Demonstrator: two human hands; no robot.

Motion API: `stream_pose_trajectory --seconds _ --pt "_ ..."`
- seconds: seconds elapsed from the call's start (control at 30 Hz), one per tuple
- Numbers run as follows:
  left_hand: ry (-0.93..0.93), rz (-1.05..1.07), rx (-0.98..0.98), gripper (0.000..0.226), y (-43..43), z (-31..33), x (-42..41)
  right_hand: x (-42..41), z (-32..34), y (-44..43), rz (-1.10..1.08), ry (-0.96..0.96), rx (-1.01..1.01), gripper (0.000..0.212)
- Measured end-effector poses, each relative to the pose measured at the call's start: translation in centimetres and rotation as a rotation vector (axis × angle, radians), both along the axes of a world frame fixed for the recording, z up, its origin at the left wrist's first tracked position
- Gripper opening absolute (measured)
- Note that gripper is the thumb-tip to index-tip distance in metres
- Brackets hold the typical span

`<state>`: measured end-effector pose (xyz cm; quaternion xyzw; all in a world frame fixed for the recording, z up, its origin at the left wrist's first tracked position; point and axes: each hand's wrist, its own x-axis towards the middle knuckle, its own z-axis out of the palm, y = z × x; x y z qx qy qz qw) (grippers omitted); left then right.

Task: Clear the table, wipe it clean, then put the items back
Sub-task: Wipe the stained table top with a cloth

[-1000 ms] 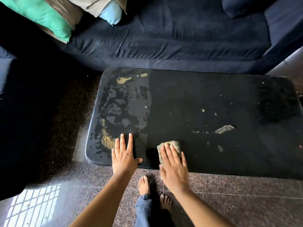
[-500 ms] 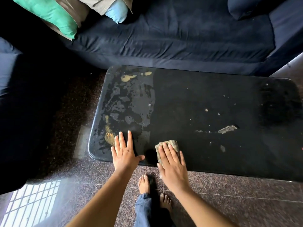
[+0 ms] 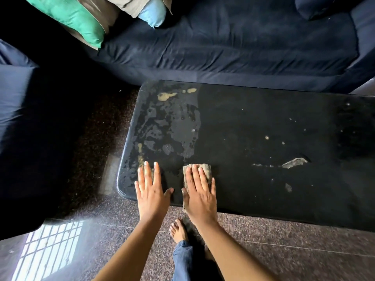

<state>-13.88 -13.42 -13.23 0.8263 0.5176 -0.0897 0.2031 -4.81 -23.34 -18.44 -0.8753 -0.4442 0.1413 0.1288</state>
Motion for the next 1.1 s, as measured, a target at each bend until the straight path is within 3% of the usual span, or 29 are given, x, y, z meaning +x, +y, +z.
stream_pose_trajectory --seconds 0.07,0.17,0.23,0.27,0.37,0.43,0.7,0.8,0.97,1.1 --pt "-0.005 -0.002 -0.007 0.088 0.6 0.1 -0.7 0.4 -0.6 -0.8 0.2 -0.037 0.006 0.062" --pt "-0.027 -0.076 0.014 0.081 1.9 0.3 -0.7 4.2 -0.8 -2.5 0.742 -0.152 0.036 0.067" --pt "-0.043 -0.12 0.03 0.077 3.0 0.4 0.1 6.7 -0.8 -2.0 0.855 -0.239 0.018 0.069" --pt "-0.049 -0.132 0.036 0.075 3.6 0.4 0.6 7.1 -0.8 -1.3 0.755 -0.235 0.001 0.07" --pt "-0.052 -0.134 0.037 0.071 5.6 0.4 1.8 5.1 0.0 1.9 0.125 -0.072 -0.029 0.065" --pt "-0.062 -0.111 0.023 0.069 6.6 0.4 2.3 3.1 0.5 3.2 -0.044 -0.036 -0.025 0.063" --pt "-0.026 -0.286 -0.068 0.068 9.3 0.5 4.2 6.1 0.2 1.4 0.338 -0.075 0.024 0.068" --pt "-0.009 -0.345 -0.065 0.066 11.2 0.3 5.7 7.1 0.2 3.8 0.218 -0.048 -0.005 0.078" --pt "-0.021 -0.367 -0.051 0.068 15.0 0.2 8.5 8.5 -0.6 8.2 0.023 -0.009 0.103 0.067" --pt "-0.02 -0.402 -0.034 0.07 17.1 -0.1 10.7 10.2 -0.6 11.1 -0.033 -0.003 0.12 0.07"
